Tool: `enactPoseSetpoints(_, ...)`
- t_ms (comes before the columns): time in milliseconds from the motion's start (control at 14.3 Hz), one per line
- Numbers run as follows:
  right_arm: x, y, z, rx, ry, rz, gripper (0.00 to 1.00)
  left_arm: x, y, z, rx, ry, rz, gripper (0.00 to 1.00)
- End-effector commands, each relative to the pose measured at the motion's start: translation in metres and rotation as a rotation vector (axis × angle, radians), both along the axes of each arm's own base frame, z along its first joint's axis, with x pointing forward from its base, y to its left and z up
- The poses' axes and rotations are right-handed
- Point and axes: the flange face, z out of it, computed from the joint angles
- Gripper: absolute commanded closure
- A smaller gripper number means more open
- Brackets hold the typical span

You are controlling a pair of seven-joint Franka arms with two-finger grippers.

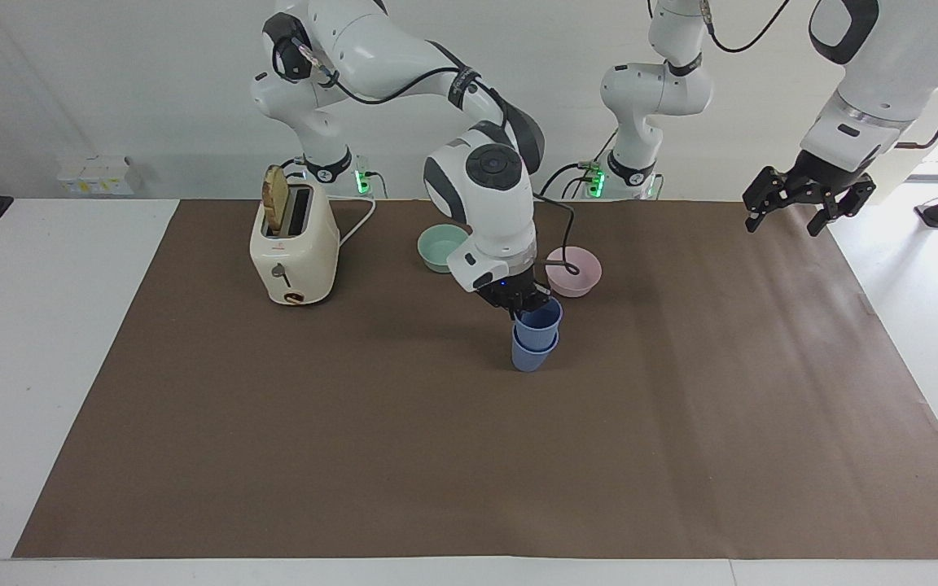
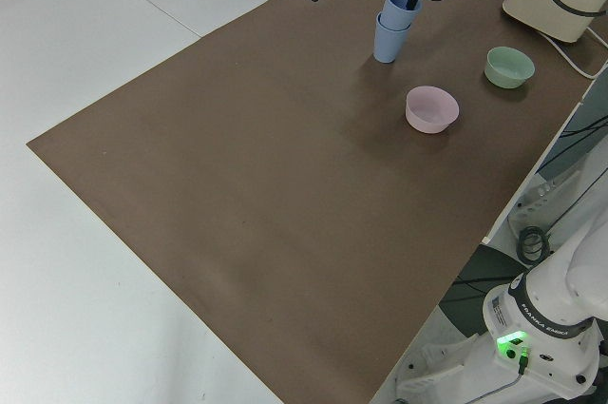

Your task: Stack blue cups with both arms

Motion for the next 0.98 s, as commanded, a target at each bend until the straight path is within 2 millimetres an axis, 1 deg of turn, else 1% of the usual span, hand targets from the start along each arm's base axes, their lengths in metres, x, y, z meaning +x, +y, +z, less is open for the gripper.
enactPoseSetpoints(0,-0.001,-0.001,-0.002,0.001,-0.009,-0.019,1.00,-0.002,0.002,0.006,0.009,-0.004,-0.005,0.00)
enactPoseSetpoints(70,0.000,-0.002,-0.003,-0.001,-0.009,-0.020,0.62,-0.003,0.002,0.007,0.008,-0.005,-0.005,0.00)
enactPoseSetpoints(210,0.000,-0.003,-0.001,-0.003,-0.014,-0.019,0.36,-0.002,0.001,0.006,0.009,-0.004,-0.007,0.00)
enactPoseSetpoints(279,0.001,-0.004,0.000,-0.004,-0.017,-0.019,0.28,-0.003,0.001,0.006,0.009,-0.002,-0.008,0.00)
enactPoseSetpoints(349,0.001,-0.003,0.000,-0.008,-0.019,-0.019,0.00,-0.003,0.001,0.007,0.008,-0.004,-0.008,0.00)
enactPoseSetpoints(489,0.001,-0.005,0.004,-0.015,-0.015,-0.017,0.00,-0.003,0.001,0.006,0.009,-0.002,-0.008,0.00)
enactPoseSetpoints(629,0.008,-0.022,0.016,-0.022,-0.010,-0.033,0.00,-0.003,0.001,0.007,0.009,-0.002,-0.008,0.00)
enactPoseSetpoints(698,0.015,-0.044,0.031,-0.027,-0.010,-0.043,0.00,-0.003,0.001,0.006,0.009,0.001,-0.008,0.00)
enactPoseSetpoints(768,0.019,-0.063,0.047,-0.031,-0.014,-0.013,0.00,-0.003,0.001,0.007,0.009,-0.002,-0.008,0.00)
enactPoseSetpoints(908,0.022,-0.096,0.072,-0.047,-0.008,0.063,0.00,-0.003,0.001,0.007,0.009,-0.002,-0.008,0.00)
